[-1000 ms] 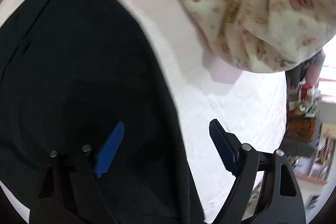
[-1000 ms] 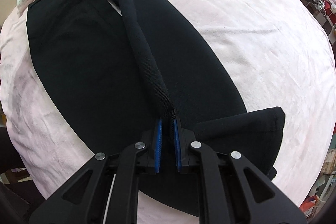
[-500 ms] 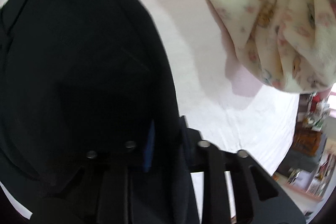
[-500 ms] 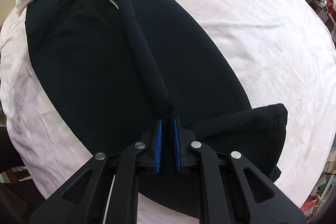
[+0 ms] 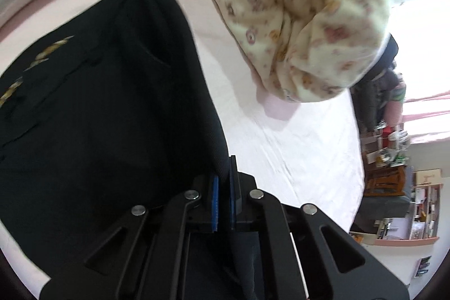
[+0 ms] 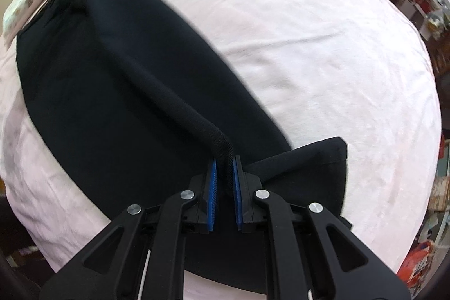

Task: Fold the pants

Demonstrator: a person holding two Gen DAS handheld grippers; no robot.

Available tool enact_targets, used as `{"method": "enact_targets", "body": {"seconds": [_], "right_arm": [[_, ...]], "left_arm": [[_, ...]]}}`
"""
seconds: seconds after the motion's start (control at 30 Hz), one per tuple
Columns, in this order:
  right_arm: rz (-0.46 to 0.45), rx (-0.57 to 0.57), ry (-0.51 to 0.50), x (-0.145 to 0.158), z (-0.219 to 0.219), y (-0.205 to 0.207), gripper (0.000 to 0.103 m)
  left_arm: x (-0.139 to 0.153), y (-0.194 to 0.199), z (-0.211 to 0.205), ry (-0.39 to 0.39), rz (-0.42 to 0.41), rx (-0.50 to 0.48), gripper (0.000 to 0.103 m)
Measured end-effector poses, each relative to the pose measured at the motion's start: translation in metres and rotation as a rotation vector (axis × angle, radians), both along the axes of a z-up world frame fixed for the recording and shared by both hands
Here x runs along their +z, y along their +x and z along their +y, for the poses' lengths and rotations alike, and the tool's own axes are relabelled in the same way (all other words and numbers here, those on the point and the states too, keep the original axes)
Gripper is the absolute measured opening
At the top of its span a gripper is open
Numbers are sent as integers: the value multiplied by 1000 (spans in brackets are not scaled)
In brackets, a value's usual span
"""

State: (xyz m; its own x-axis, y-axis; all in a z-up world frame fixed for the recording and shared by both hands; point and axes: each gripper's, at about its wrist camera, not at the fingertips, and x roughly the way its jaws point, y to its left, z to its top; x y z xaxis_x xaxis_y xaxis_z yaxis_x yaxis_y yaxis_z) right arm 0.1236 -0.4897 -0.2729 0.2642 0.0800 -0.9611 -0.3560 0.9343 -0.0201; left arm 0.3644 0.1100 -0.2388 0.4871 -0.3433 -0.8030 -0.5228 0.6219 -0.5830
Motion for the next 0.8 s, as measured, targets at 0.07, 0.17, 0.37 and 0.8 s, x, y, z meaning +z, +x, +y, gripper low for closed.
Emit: {"method": "enact_targets", "body": {"seconds": [0.07, 0.17, 0.37, 0.8], "right_arm": [[-21, -30, 5, 11, -5, 1, 11], [-37, -66, 12, 25, -10, -3, 11], [-28, -84, -1, 31, -5, -18, 12], [4, -155, -36, 24, 0, -41, 12]], "left_arm": [[15, -22, 0, 21, -33, -2, 5], [29, -76, 4, 73, -56, -9, 5], [22, -158, 19, 73, 10, 44, 5], [-7, -218, 30, 73, 114, 126, 6]]}}
